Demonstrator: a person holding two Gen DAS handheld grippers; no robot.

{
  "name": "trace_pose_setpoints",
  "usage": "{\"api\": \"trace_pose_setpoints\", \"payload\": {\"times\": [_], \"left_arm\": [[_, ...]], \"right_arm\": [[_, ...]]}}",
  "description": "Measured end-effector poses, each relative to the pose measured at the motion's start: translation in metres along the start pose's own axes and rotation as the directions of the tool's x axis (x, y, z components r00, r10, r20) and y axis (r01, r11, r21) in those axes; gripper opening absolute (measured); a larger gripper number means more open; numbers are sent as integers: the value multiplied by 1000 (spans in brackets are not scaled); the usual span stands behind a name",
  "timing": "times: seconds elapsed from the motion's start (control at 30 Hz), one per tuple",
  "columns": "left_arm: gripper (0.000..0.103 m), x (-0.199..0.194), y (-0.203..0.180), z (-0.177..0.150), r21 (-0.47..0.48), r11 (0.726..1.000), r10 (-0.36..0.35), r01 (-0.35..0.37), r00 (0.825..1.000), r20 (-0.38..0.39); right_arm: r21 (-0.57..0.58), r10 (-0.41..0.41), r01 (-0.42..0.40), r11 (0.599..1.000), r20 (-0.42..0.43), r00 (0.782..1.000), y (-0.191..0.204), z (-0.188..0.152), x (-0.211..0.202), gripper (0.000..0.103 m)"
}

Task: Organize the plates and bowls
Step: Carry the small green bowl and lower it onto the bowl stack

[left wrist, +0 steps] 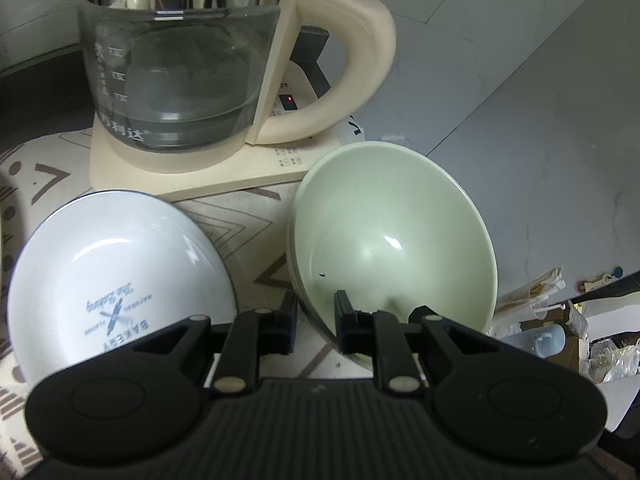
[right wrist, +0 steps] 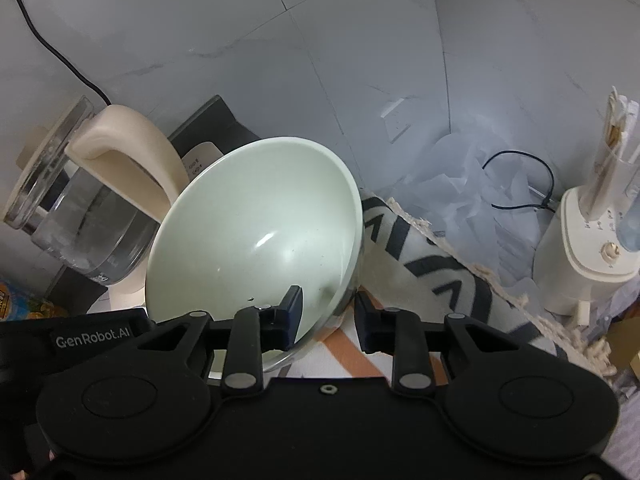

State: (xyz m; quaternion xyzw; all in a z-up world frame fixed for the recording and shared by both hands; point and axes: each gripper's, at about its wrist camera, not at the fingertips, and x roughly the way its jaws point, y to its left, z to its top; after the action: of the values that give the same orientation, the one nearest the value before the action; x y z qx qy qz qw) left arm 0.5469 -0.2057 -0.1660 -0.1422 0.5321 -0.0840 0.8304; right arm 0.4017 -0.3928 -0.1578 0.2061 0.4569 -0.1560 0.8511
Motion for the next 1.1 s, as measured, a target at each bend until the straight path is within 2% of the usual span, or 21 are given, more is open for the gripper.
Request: {"api": "trace_pose_setpoints", "payload": {"times": [0.43, 0.67, 1.1], "left_arm": [[17, -53, -1, -11, 12, 999, -31, 30, 999, 34], [17, -91, 0, -23, 34, 999, -35, 33, 998, 51], [17, -143, 9, -64, 68, 997, -47, 44, 998, 47]], "right_arm": [[-1, 9, -9, 1000, 22, 1000, 8, -10, -40, 27], [20, 49, -49, 999, 24, 999, 13, -20, -74, 27], [-100, 84, -79, 992, 47, 995, 24, -54, -130, 27]]}}
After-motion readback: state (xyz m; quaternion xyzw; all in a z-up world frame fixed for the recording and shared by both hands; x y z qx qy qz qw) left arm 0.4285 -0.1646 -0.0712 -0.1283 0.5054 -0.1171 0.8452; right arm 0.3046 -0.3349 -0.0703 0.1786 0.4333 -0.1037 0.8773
